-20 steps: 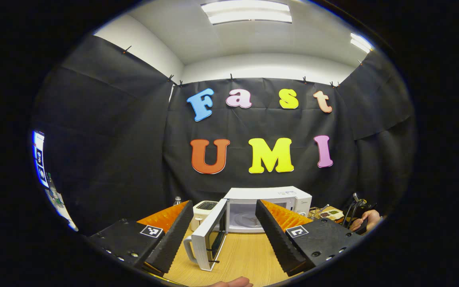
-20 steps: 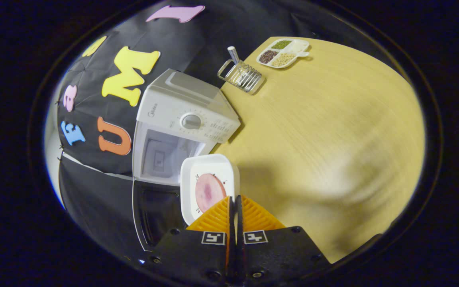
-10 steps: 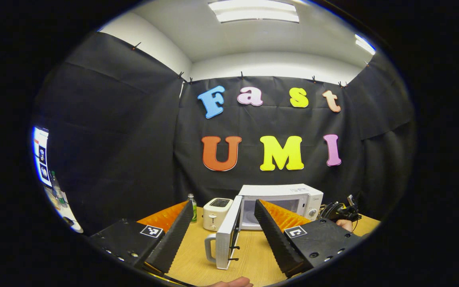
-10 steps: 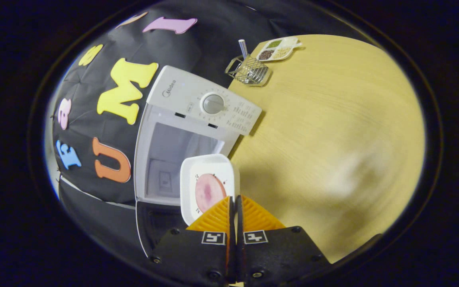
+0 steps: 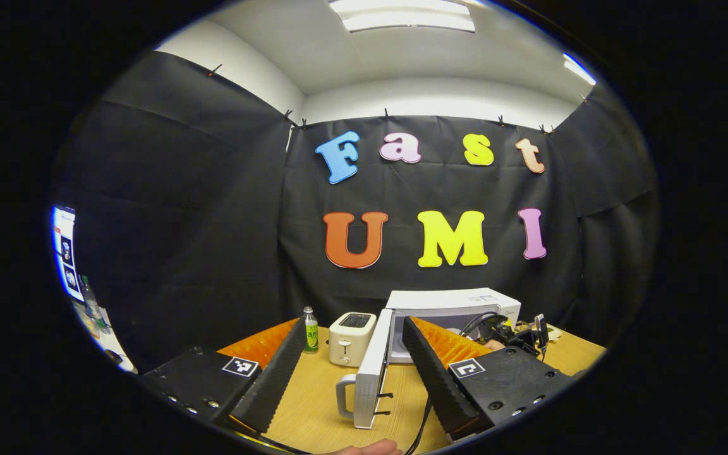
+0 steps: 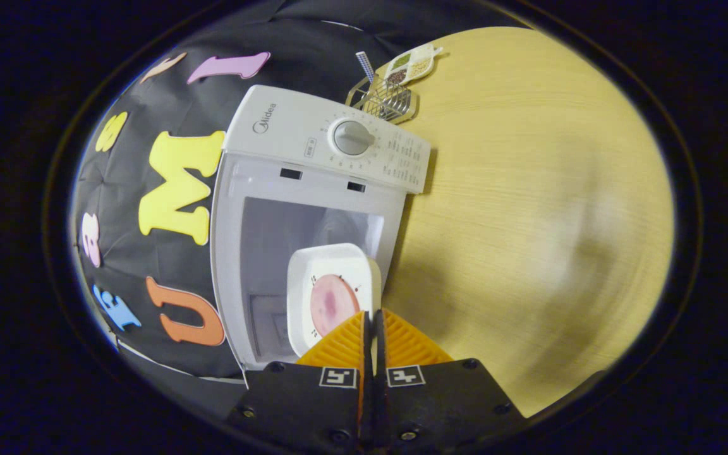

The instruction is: Open the microwave oven with the left hand, put the food in, and close the microwave oven.

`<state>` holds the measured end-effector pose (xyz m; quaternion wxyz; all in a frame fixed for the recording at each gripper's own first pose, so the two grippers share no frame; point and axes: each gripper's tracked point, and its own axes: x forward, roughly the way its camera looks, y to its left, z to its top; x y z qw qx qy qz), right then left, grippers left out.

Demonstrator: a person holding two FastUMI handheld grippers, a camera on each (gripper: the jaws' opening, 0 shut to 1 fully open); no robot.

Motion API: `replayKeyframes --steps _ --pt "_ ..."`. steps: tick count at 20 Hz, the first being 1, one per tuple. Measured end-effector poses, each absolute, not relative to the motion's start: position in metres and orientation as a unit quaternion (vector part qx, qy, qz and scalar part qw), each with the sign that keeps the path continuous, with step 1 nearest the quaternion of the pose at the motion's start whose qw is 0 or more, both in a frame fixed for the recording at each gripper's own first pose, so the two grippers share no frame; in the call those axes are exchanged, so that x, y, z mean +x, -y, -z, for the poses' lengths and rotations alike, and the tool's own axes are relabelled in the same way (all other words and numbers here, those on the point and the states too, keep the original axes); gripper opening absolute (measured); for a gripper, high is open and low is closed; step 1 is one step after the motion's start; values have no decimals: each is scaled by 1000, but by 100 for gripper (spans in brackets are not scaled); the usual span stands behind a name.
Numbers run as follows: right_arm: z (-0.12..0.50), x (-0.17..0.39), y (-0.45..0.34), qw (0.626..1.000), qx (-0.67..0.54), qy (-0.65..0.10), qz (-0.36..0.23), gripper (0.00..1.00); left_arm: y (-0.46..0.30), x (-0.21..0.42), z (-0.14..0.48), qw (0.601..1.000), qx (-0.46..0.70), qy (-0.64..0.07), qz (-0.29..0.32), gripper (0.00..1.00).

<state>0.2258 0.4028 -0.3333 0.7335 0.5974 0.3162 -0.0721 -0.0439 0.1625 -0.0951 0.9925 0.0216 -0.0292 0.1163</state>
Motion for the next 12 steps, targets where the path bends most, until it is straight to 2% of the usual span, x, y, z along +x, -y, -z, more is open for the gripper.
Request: replayKeyframes --steps 1,2,4,5,8,12 --pt "336 236 -404 736 596 -309 82 4 -162 -40 96 993 20 30 -116 93" --pt "337 245 -406 736 598 -303 92 0 -161 -37 98 993 18 30 -114 93" --pt "342 265 -413 733 604 -294 103 0 -160 -29 107 993 19 20 -111 93" --pt "345 274 -418 734 602 -295 106 5 -162 -27 110 993 22 16 -114 93" --pt "355 301 -427 753 578 -291 121 5 -167 -19 115 992 31 11 -122 93" --pt "363 328 -440 748 577 -299 131 6 -165 -13 119 992 31 7 -120 94"
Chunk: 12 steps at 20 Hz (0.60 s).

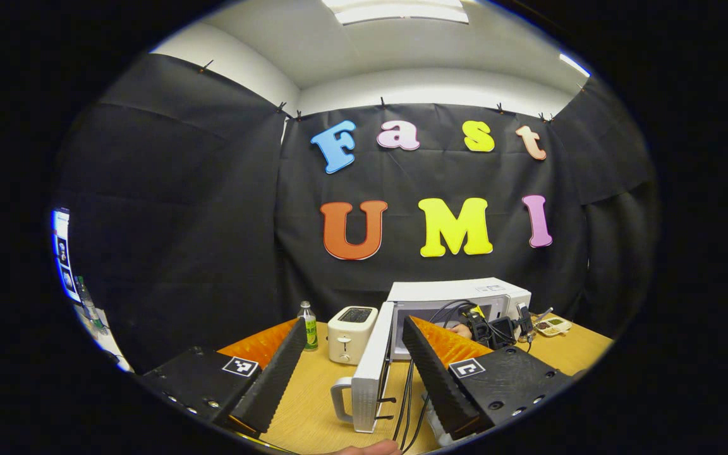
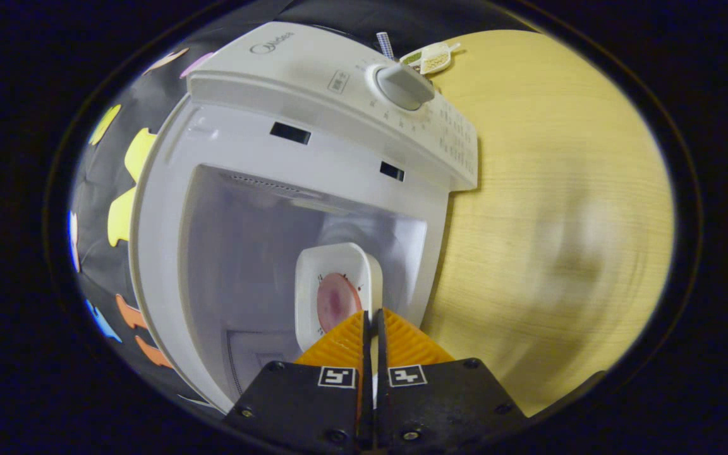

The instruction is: Open the microwave oven with the left hand, put the food in, and close the microwave oven.

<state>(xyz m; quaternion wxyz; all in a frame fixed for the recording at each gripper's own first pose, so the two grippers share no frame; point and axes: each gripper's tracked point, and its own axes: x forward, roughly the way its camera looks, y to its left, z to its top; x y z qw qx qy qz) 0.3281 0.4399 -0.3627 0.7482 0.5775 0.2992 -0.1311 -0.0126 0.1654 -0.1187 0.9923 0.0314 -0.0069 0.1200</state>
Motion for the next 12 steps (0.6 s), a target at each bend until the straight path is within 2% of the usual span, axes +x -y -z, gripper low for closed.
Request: replayKeyframes --steps 1,3,7,9,10,11,12 --pt "362 333 -443 759 565 -297 127 0 -165 -12 120 993 30 4 -117 94" --pt "358 342 -447 773 554 -285 118 0 -154 -12 123 995 20 -3 -97 94" --pt "369 346 -451 773 551 -291 118 2 -157 -14 121 995 19 5 -100 94" --pt "370 349 -454 769 562 -289 97 2 -154 -16 123 995 15 5 -96 94" --pt "373 346 -456 761 572 -292 90 10 -155 -16 122 995 14 4 -97 94" --pt "371 344 -457 750 588 -289 86 27 -157 -17 122 995 15 4 -100 94" --pt "363 344 -458 748 597 -281 70 39 -158 -19 120 995 17 6 -101 94"
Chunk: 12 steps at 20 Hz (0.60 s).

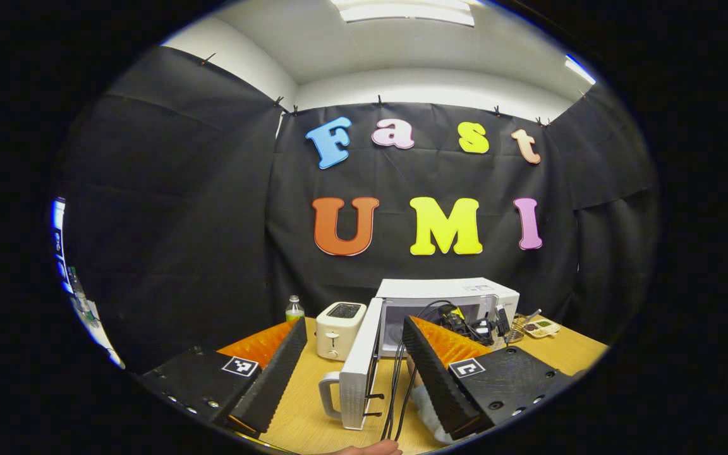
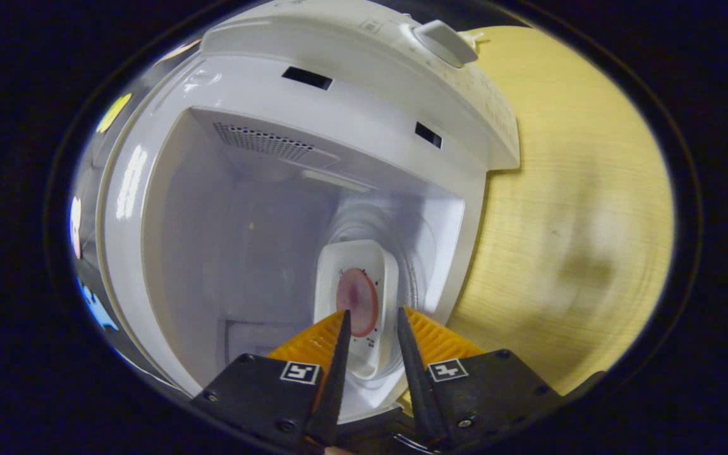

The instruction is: Open the microwave oven with the left hand, put the food in, and close the microwave oven.

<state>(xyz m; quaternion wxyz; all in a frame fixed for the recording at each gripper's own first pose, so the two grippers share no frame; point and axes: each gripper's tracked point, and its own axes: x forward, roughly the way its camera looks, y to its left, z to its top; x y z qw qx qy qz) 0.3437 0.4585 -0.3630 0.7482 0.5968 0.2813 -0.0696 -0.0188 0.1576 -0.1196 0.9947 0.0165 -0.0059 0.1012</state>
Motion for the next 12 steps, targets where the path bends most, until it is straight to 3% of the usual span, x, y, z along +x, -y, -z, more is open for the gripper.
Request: replayKeyframes --steps 1,3,12 --pt "357 342 -457 759 586 -275 63 63 -158 -21 118 995 17 7 -102 93" --pt "350 333 -445 789 547 -272 66 86 -157 -27 117 994 20 10 -103 93" --pt "290 263 -370 843 490 -224 5 89 -167 -66 112 993 47 4 -108 94"
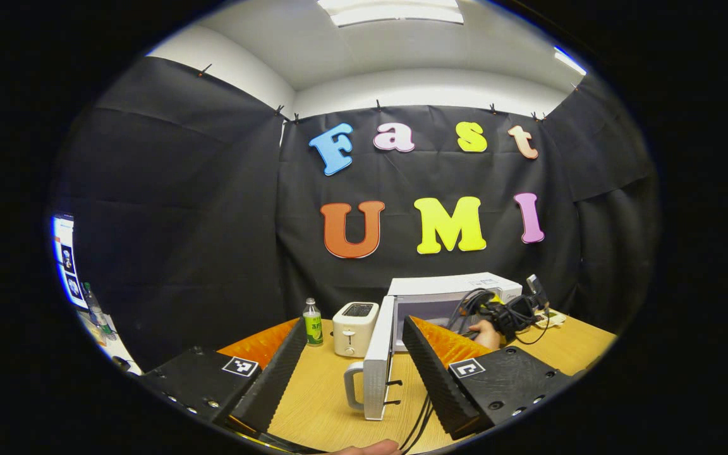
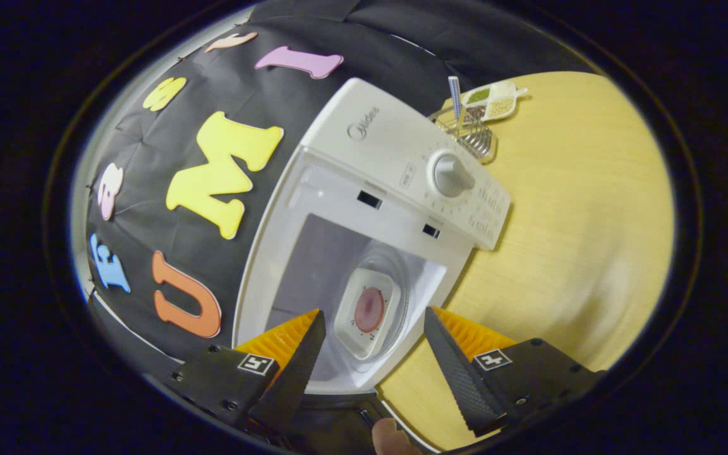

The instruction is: Open the microwave oven with the left hand, put the food in, and close the microwave oven.

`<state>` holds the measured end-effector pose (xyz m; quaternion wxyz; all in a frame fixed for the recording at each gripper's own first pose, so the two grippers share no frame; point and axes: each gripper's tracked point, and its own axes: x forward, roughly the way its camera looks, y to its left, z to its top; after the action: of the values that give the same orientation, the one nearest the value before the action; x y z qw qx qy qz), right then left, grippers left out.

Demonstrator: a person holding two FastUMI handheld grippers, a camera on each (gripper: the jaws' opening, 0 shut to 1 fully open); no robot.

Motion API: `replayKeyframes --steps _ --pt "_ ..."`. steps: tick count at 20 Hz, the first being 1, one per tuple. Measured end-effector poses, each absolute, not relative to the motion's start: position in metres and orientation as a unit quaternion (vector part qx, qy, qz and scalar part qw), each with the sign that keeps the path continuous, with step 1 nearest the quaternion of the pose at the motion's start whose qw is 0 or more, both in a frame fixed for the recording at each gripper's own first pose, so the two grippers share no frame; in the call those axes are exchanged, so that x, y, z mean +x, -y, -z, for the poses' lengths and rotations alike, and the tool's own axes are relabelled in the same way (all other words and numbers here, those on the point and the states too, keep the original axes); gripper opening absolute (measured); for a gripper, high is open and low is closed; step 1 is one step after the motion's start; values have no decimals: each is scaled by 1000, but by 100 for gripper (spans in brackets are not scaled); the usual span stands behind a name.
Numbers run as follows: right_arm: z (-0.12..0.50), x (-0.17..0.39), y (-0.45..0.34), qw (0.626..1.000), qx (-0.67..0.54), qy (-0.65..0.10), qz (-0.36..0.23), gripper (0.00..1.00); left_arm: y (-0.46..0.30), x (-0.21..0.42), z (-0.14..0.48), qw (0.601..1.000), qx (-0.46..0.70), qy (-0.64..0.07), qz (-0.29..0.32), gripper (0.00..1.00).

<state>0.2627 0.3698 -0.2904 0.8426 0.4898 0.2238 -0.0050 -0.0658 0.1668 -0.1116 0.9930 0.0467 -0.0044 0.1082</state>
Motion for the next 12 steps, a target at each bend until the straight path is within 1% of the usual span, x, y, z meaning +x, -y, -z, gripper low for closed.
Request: replayKeyframes --steps 3,6,7,8,9,10,12 --pt "254 230 -339 874 444 -194 -40 88 -170 -76 113 993 60 4 -106 94" --pt "215 192 -303 906 386 -159 -72 89 -170 -85 116 992 73 1 -107 94" --pt "203 178 -292 916 365 -148 -81 88 -171 -86 120 992 72 -4 -108 82" --pt "191 162 -282 924 345 -137 -94 89 -172 -87 127 992 68 -10 -108 94" --pt "177 147 -272 932 324 -125 -104 88 -172 -88 132 992 60 -18 -107 96" --pt "161 132 -257 942 298 -111 -111 99 -174 -87 138 992 51 -28 -108 96" --pt "140 107 -231 959 243 -84 -116 99 -184 -88 148 991 39 -41 -120 96"
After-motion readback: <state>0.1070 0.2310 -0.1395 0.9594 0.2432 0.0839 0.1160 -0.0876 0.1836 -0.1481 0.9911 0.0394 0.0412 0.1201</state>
